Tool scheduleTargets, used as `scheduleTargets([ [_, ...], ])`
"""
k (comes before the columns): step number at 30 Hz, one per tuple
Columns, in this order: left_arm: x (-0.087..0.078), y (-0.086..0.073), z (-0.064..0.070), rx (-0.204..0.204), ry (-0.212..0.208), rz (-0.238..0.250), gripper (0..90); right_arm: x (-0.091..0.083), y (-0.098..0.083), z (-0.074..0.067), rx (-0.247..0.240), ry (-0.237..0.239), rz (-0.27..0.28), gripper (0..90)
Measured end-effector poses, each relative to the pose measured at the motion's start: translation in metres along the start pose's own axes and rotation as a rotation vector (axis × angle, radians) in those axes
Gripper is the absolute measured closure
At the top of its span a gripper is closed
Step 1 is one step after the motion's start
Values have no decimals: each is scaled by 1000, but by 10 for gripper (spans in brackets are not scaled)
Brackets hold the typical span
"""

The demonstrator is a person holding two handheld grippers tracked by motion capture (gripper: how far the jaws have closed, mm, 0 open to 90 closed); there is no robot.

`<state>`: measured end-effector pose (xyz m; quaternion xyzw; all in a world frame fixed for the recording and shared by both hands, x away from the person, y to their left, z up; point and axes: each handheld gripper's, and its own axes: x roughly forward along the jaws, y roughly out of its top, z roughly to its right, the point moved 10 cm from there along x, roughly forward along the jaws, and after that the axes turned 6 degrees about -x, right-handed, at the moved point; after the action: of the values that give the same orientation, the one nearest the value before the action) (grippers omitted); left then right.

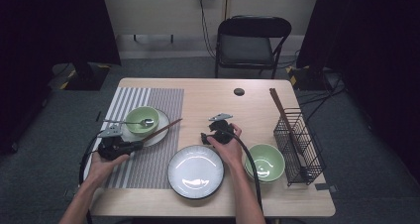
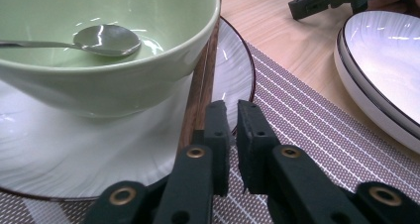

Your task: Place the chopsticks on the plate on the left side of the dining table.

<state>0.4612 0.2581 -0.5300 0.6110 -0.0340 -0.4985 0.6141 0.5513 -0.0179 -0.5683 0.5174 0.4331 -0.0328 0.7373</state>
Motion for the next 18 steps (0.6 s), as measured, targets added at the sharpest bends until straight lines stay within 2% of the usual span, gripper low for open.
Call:
scheduleTargets([
  [5,-13,8,5,-1,-26,46,815,0,0,0,0,-1,-1,194],
  [8,-21,15,1,-37,-37,92,807,0,0,0,0,0,0,194],
  [10,-23,16,-6,-66,-18,108,784,0,0,0,0,0,0,194],
  [14,-18,9,-18,-99,29,80,658,0,0,0,0,-1,-1,195],
  [18,-12,4,-18,-99,26,65,606,0,0,0,-1,-1,-1,194],
])
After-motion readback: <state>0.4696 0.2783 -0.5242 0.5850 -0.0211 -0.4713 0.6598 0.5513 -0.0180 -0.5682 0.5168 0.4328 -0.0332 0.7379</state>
